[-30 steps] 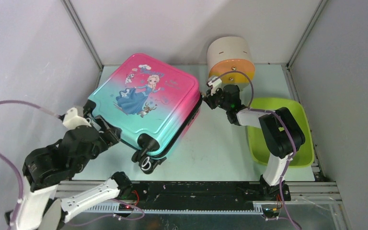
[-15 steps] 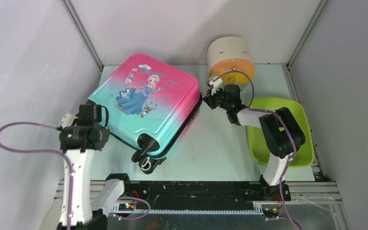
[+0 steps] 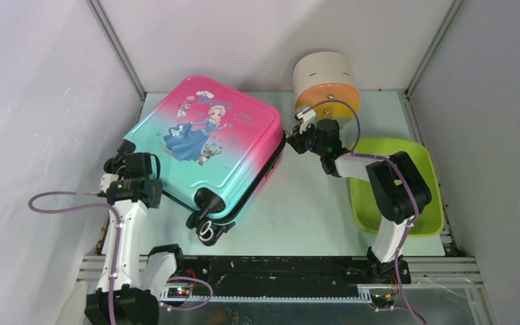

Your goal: Open, take out, and arrange the luggage

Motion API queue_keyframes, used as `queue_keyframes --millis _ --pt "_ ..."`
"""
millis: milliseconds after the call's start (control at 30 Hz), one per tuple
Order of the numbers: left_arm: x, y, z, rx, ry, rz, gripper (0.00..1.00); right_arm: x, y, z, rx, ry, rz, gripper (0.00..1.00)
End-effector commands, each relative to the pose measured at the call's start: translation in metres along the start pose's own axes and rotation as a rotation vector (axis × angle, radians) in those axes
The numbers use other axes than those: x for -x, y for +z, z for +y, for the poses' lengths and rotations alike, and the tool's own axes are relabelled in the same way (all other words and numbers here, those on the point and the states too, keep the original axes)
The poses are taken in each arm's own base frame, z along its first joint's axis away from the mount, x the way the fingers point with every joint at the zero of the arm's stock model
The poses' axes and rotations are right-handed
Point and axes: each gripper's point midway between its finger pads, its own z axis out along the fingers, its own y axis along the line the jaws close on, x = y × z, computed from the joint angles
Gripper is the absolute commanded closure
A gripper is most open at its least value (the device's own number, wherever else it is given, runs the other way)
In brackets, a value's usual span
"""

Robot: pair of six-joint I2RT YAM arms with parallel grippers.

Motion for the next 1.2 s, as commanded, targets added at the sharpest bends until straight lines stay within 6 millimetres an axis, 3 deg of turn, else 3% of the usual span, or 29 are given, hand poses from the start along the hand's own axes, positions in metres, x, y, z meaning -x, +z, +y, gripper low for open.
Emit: queue_keyframes --millis 0,300,500,533,567,600,633,667,700,733,767,800,933,1033,1067,1100,1133,1167 --pt "0.047 0.004 -0.057 -0.126 -0.051 -0.175 0.64 0.086 -0.008 -0.009 -0.036 0.012 -0.247 1.0" --pt "0.063 0.035 -0.122 -0.188 0.016 -0.232 0.61 0.079 -0.004 0.009 -0.004 0.011 -0.211 1.0" --pt "0.082 0.052 -0.188 -0.228 0.113 -0.28 0.59 0.068 0.002 0.03 0.036 0.043 -0.173 1.0" --pt "0.09 0.046 -0.205 -0.263 0.131 -0.303 0.59 0.065 0.003 0.03 0.033 0.049 -0.165 1.0" --pt "0.089 0.058 -0.211 -0.244 0.157 -0.304 0.59 0.06 0.005 0.03 0.027 0.056 -0.155 1.0" --pt "0.1 0.048 -0.227 -0.267 0.169 -0.331 0.59 0.058 0.006 0.029 0.023 0.06 -0.15 1.0" --pt "0.1 0.06 -0.23 -0.234 0.214 -0.333 0.58 0.052 0.008 0.029 0.02 0.07 -0.139 1.0" --pt "0.111 0.048 -0.249 -0.265 0.214 -0.356 0.57 0.051 0.01 0.029 0.022 0.071 -0.14 1.0" --pt "0.11 0.056 -0.252 -0.241 0.267 -0.35 0.56 0.048 0.011 0.031 0.028 0.072 -0.134 1.0" --pt "0.12 0.042 -0.268 -0.273 0.272 -0.37 0.55 0.048 0.011 0.032 0.031 0.07 -0.133 1.0" --pt "0.119 0.043 -0.267 -0.248 0.338 -0.36 0.52 0.046 0.011 0.036 0.038 0.057 -0.124 1.0" --pt "0.126 0.028 -0.277 -0.271 0.358 -0.375 0.5 0.045 0.012 0.038 0.041 0.047 -0.119 1.0" --pt "0.115 -0.008 -0.267 -0.304 0.653 -0.345 0.42 0.048 0.01 0.047 0.053 0.017 -0.116 1.0" --pt "0.1 -0.04 -0.241 -0.324 0.935 -0.358 0.35 0.056 0.006 0.052 0.065 0.019 -0.127 1.0" --pt "0.095 -0.06 -0.235 -0.342 0.989 -0.398 0.35 0.059 0.005 0.055 0.076 0.016 -0.132 1.0" --pt "0.092 -0.057 -0.222 -0.306 1.104 -0.414 0.34 0.06 0.005 0.056 0.08 0.015 -0.136 1.0" --pt "0.083 -0.078 -0.217 -0.339 1.163 -0.463 0.34 0.062 0.004 0.059 0.092 0.018 -0.139 1.0" --pt "0.074 -0.074 -0.209 -0.332 1.278 -0.475 0.34 0.062 0.004 0.06 0.098 0.019 -0.14 1.0"
